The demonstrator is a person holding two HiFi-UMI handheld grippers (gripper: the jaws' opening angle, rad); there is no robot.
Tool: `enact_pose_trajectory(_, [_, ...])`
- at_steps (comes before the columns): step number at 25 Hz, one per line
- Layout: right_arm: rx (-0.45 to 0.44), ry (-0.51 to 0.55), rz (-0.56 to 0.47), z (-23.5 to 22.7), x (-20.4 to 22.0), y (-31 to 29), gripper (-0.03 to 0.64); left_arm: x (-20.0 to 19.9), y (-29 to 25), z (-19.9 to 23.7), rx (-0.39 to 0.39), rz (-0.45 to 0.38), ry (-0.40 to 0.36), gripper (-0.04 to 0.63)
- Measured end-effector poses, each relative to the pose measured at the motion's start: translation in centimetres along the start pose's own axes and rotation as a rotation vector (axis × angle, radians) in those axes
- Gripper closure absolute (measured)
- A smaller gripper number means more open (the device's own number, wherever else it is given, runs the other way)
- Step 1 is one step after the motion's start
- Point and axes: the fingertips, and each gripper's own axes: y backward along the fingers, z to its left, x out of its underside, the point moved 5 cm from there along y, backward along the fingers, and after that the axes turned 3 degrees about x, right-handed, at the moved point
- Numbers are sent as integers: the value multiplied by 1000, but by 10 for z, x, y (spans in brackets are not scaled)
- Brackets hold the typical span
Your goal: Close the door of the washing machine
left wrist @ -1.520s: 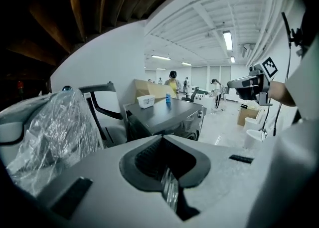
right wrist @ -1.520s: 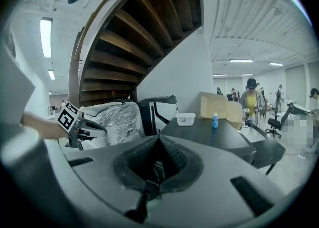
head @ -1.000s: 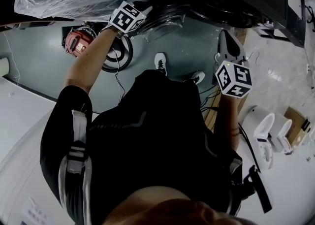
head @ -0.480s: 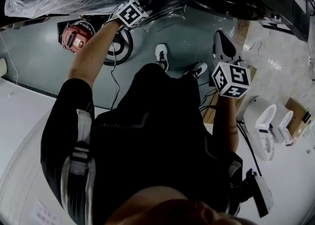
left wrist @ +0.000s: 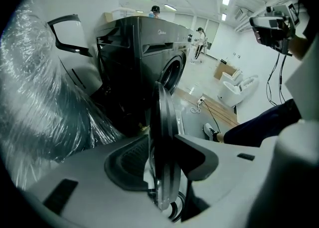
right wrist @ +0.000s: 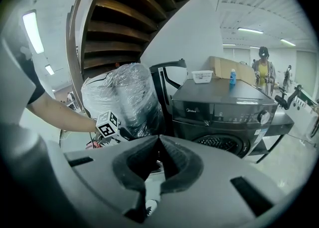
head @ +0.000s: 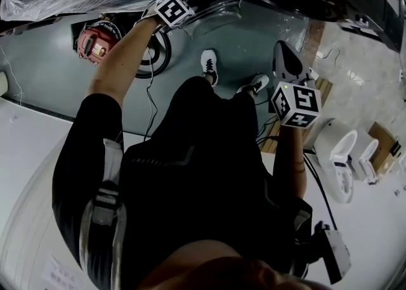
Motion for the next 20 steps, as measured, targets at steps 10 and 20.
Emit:
enact_pose_trajectory(10, [-4,-18,13,-3,12,2,611,-2,-1,-4,20,28,2,463])
enact_pose_trajectory(20, [-13,-39,7,-8,21,8,612,-3,-7,-29,-23,16,53,468])
